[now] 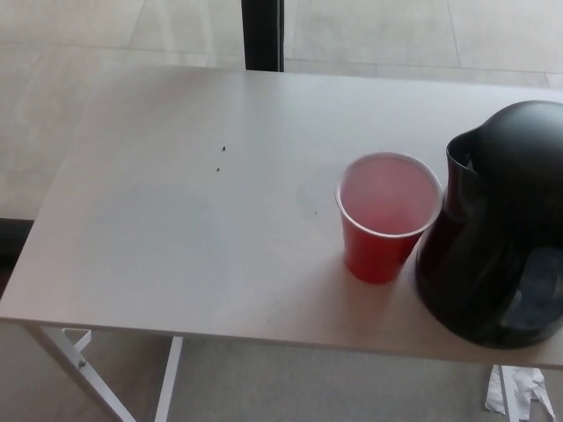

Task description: The robot uses its right hand to lift up a kettle kept on the middle of the desk by its handle and tilt it into a glass kept next to it to pour out water

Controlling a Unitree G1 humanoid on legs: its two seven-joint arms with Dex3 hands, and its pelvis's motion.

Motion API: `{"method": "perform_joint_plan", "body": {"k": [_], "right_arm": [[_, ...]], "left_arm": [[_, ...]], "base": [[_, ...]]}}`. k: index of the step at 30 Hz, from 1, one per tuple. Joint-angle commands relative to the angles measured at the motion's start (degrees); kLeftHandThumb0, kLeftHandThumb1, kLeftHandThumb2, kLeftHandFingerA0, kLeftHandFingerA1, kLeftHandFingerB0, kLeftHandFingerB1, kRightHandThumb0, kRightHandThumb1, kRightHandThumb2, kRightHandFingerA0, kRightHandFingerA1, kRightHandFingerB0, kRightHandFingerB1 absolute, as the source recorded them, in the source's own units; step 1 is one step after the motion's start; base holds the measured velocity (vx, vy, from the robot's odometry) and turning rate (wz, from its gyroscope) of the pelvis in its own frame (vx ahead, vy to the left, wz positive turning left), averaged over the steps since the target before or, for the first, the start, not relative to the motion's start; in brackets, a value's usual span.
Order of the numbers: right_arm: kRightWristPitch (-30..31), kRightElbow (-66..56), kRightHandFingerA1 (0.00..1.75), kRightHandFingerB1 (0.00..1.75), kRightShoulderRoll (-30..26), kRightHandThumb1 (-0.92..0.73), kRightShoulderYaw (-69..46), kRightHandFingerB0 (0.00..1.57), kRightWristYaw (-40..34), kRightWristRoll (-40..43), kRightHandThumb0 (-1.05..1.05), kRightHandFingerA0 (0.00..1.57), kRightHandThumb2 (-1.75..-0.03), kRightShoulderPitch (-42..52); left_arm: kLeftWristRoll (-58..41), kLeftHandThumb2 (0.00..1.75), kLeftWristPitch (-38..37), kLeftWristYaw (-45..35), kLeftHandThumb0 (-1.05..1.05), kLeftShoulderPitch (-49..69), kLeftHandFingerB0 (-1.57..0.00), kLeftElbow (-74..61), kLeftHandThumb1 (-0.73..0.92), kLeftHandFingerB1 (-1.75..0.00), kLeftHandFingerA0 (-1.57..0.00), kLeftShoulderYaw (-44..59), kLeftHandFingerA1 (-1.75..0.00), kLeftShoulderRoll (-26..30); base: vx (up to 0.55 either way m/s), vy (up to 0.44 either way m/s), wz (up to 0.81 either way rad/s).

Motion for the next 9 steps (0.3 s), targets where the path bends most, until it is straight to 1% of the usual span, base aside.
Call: {"method": "perform_joint_plan", "body": {"k": [1,2,3,4,6,7,8,9], "right_arm": [[-11.0,1.5,0.86,0.39,-0.3,-0.55,5.0,0.0,-2.5,2.2,-0.61,0.2,-0.55,1.7],[-11.8,1.5,0.86,0.39,-0.5,-0.55,6.5,0.0,-2.2,1.5,-0.61,0.2,-0.55,2.1],[-12.5,1.5,0.74,0.38,-0.7,-0.43,7.2,0.01,-2.1,1.5,-0.67,0.17,-0.8,2.3],[-13.4,1.5,0.84,0.41,-0.8,-0.57,8.2,0.02,-2.1,1.4,-0.6,0.12,-0.58,2.6],[-13.8,1.6,0.84,0.41,-0.9,-0.57,9.1,0.02,-2.5,1.9,-0.6,0.12,-0.58,2.6],[-13.8,0.9,0.87,0.46,-0.8,-0.58,9.3,0.0,-2.0,2.4,-0.6,0.09,-0.56,2.9],[-14.2,0.7,0.72,0.39,-1.0,-0.43,9.9,0.01,-1.8,2.6,-0.65,0.16,-0.81,3.1],[-14.2,0.7,0.72,0.39,-1.0,-0.43,9.9,0.01,-1.8,2.6,-0.65,0.16,-0.81,3.1]], "left_arm": [[1.0,1.24,0.2,2.0,-1.05,0.2,-0.77,0.2,0.31,-1.74,-1.17,-0.7,-1.25,0.8],[1.1,1.24,0.6,2.3,-1.05,0.1,-0.77,0.0,0.31,-1.74,-1.17,-0.8,-1.25,0.9],[0.8,1.24,0.5,2.2,-1.05,0.1,-0.8,0.0,0.31,-1.75,-1.12,-0.6,-1.26,0.8],[0.4,0.82,0.3,2.1,-0.41,0.1,-1.09,0.1,-0.22,-1.35,-1.17,-0.3,-1.18,0.7],[0.3,0.82,0.1,2.0,-0.41,0.1,-1.09,0.2,-0.22,-1.35,-1.17,-0.2,-1.18,0.8],[0.1,1.21,-0.1,1.8,-1.05,0.0,-0.88,0.6,0.29,-1.75,-1.15,0.0,-1.21,0.8],[-0.1,0.81,0.1,1.8,-0.38,-0.3,-1.11,0.8,-0.23,-1.33,-1.19,0.2,-1.17,0.7],[-0.1,0.81,0.1,1.8,-0.38,-0.3,-1.11,0.8,-0.23,-1.33,-1.19,0.2,-1.17,0.7]], "base": [[0.0,0.0,0.0],[0.0,0.0,0.0],[0.0,0.0,0.0],[0.0,0.0,0.0],[0.0,0.0,0.0],[0.0,0.0,0.0],[0.0,0.0,0.0],[0.0,0.0,0.0]]}}
